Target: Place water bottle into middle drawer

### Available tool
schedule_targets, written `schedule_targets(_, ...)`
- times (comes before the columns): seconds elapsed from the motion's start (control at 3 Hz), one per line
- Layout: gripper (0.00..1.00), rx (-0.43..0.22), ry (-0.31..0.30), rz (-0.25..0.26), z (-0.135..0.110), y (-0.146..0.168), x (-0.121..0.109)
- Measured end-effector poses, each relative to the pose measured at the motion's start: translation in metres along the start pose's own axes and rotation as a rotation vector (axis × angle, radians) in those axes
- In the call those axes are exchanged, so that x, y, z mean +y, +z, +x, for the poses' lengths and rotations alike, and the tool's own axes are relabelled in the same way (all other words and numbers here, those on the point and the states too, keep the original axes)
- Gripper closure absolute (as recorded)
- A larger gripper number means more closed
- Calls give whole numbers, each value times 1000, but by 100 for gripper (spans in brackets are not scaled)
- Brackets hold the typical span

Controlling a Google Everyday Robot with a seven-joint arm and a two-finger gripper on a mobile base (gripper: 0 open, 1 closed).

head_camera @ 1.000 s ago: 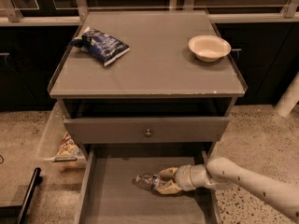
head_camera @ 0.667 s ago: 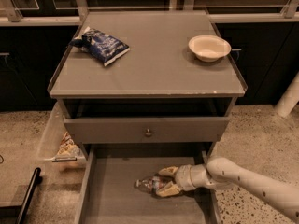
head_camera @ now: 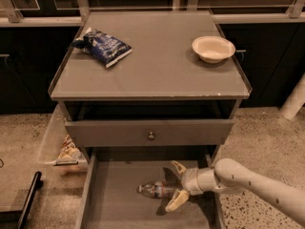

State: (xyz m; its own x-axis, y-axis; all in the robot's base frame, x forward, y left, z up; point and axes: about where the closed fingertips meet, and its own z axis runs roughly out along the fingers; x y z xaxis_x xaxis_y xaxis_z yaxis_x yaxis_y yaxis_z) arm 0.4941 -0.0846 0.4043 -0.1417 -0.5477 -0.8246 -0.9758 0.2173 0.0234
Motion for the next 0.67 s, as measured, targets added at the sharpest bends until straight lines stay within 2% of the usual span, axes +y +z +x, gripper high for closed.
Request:
schedule_targets(0.33, 0, 28, -53, 31, -12, -30, 7)
schedule_targets(0.67, 0, 84, -128, 87, -26, -82, 19)
